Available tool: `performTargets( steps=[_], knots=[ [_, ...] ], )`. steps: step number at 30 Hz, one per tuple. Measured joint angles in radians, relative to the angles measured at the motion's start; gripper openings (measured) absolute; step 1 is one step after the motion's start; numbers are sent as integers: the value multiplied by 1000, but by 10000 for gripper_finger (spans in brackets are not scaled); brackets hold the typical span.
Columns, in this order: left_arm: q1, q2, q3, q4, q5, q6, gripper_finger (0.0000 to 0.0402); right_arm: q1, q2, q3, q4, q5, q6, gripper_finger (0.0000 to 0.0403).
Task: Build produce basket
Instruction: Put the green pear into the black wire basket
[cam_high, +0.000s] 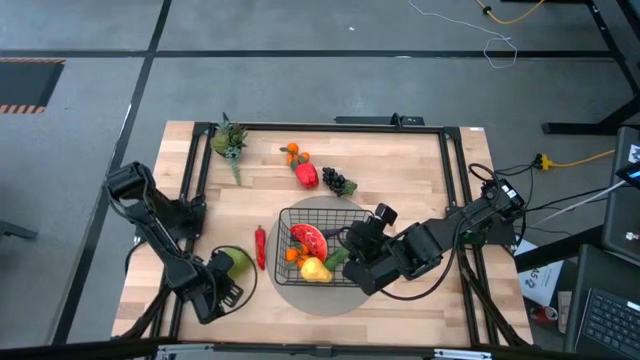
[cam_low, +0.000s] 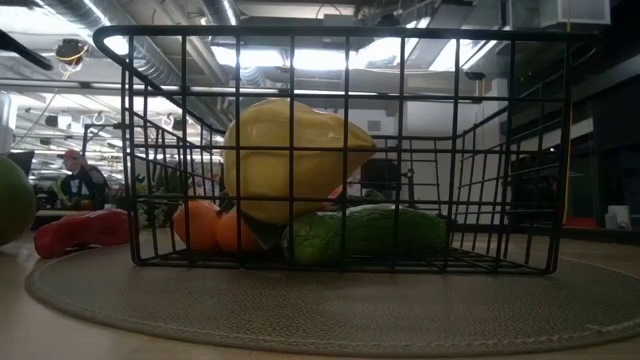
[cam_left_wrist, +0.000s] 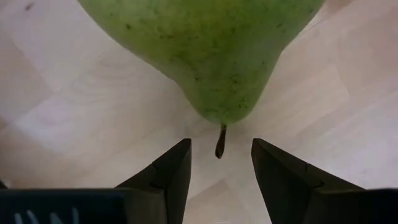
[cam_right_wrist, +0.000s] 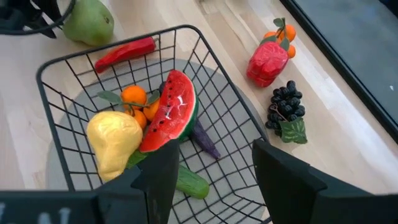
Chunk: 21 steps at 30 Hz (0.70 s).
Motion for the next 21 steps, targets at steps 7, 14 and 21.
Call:
performTargets(
  steps=[7,14,21],
  knots=[
    [0,1,0,2,-2,0,163,0,0,0,13,0,-6,204],
    [0,1,0,4,-2,0,163,0,0,0,13,0,-6,204],
    [0,1,0,4,-3,37,163,0,0,0,13,-1,-6,204]
  ],
)
